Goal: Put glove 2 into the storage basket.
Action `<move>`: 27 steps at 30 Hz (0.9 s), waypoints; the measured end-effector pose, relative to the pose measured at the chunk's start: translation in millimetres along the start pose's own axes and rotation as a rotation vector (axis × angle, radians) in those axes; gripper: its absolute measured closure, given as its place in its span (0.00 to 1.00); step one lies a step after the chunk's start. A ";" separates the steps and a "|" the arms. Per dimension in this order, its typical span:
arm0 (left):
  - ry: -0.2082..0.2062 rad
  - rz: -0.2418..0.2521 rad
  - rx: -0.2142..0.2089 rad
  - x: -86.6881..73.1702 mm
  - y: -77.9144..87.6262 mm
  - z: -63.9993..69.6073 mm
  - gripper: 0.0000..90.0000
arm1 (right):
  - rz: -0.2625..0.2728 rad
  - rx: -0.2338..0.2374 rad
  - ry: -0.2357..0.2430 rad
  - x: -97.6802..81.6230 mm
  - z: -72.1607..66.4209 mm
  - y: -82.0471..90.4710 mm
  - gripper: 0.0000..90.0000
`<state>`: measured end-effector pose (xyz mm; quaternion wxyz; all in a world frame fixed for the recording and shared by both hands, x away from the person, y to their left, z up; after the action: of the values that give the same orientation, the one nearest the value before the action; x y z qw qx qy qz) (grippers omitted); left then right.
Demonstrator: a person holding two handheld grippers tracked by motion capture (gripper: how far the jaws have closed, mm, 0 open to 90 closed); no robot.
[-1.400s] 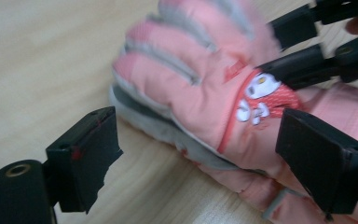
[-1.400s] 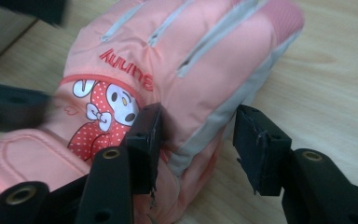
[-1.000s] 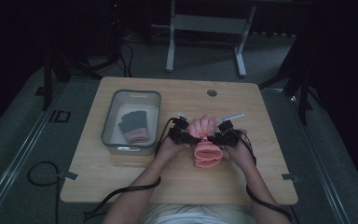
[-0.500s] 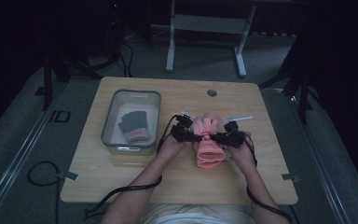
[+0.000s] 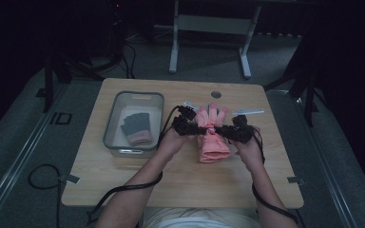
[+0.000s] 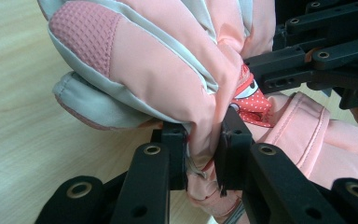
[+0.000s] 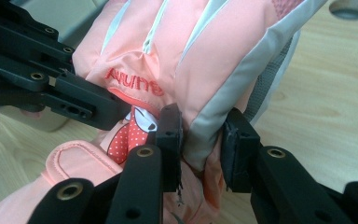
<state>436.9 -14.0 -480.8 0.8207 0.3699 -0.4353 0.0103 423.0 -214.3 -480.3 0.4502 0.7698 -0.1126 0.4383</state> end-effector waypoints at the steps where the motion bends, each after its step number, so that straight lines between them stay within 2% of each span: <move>1: -0.004 0.001 0.000 1.7 3.0 0.0 0.85 | 0.003 0.001 0.001 2.0 -1.2 0.7 0.79; 14: -0.028 0.018 0.067 23.8 43.8 -1.2 0.84 | 0.041 0.009 0.054 38.2 -24.2 3.0 0.79; 18: -0.030 0.035 0.075 25.9 56.5 -4.1 0.84 | 0.056 0.019 0.069 48.9 -33.5 2.1 0.79; 21: -0.016 0.048 0.074 26.6 66.6 -8.2 0.84 | 0.062 0.030 0.078 56.3 -40.1 0.3 0.79; 27: -0.015 0.056 0.106 29.0 85.9 -13.8 0.85 | 0.067 0.047 0.099 70.0 -53.6 -5.5 0.79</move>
<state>435.6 48.0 -413.3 0.7962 0.4005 -0.4504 0.0537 436.7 -153.2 -417.9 0.4222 0.7533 -0.1058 0.4930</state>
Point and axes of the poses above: each handheld gripper's, and its own axes: y roughly backward along the jaws, x roughly out of its top, z roughly to its right, the point moved 2 cm from there along -y, roughly forward along the jaws, and after that the axes turned 3 degrees about z, right-handed, at the moved point
